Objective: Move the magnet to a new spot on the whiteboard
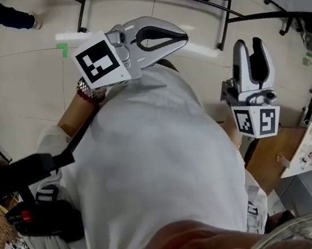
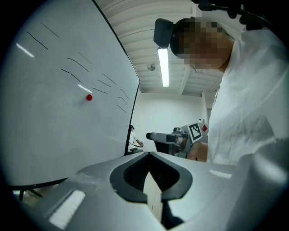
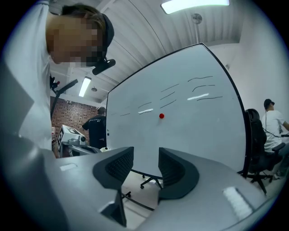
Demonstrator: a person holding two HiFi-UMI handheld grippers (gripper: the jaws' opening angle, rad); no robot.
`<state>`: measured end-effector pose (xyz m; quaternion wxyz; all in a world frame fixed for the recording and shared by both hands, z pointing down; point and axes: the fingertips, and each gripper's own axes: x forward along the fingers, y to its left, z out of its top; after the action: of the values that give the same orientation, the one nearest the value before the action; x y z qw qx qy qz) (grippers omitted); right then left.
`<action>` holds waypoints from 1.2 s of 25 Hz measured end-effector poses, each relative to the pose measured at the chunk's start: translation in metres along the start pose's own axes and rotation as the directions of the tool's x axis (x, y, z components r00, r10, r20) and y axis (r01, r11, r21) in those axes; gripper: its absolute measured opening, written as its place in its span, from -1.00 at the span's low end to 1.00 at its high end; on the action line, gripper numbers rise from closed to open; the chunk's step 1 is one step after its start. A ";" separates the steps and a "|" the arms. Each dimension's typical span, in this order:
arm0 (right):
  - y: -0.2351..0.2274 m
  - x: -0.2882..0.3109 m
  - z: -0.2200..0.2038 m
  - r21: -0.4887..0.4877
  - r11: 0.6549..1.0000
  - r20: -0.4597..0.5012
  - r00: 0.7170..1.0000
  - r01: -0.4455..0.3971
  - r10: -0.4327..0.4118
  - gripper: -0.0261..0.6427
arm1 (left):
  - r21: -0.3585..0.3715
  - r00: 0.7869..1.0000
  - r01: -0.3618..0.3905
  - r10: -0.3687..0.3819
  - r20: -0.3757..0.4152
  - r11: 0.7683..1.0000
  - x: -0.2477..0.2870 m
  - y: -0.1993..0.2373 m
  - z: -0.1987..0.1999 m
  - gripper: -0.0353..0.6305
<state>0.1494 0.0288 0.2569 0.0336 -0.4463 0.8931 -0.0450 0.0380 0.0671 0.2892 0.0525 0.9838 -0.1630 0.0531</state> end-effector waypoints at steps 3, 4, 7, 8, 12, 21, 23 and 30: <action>0.012 -0.004 0.008 -0.046 0.998 -0.005 1.000 0.029 -0.029 -0.42 | 0.039 0.999 0.038 -0.039 0.036 0.999 -0.012 -0.004 0.002 -0.88; 0.017 -0.002 0.009 -0.061 0.997 -0.017 0.999 0.037 -0.038 -0.42 | 0.034 0.996 0.048 -0.050 0.073 0.998 -0.018 -0.004 0.006 -0.88; 0.039 0.021 0.016 -0.072 0.996 -0.030 0.998 0.054 -0.056 -0.42 | -0.046 0.987 0.065 -0.057 0.153 0.997 -0.042 0.004 0.021 -0.88; 0.047 0.030 0.020 -0.068 0.996 -0.023 0.998 0.050 -0.052 -0.42 | -0.066 0.987 0.058 -0.047 0.156 0.996 -0.052 0.007 0.024 -0.88; 0.089 0.055 0.022 -0.070 0.997 -0.017 1.000 -0.022 0.021 -0.42 | -0.087 0.994 -0.037 0.046 0.102 0.996 -0.104 0.016 0.007 -0.88; 0.168 0.058 0.016 -0.108 0.986 -0.058 0.991 -0.128 0.122 -0.42 | -0.114 0.971 -0.205 0.216 0.099 0.972 -0.192 0.010 -0.025 -0.88; 0.180 0.054 0.018 -0.124 0.984 -0.060 0.991 -0.126 0.119 -0.42 | -0.120 0.969 -0.203 0.217 0.119 0.972 -0.199 0.002 -0.022 -0.88; 0.199 0.049 0.026 -0.167 0.971 -0.056 0.985 -0.171 0.164 -0.42 | -0.102 0.981 -0.114 0.129 0.148 0.988 -0.177 -0.027 -0.013 -0.88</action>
<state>-0.0356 0.1075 0.2085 -0.0199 -0.3695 0.9287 0.0256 -0.1206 0.1496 0.2780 0.0823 0.9696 -0.2287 -0.0277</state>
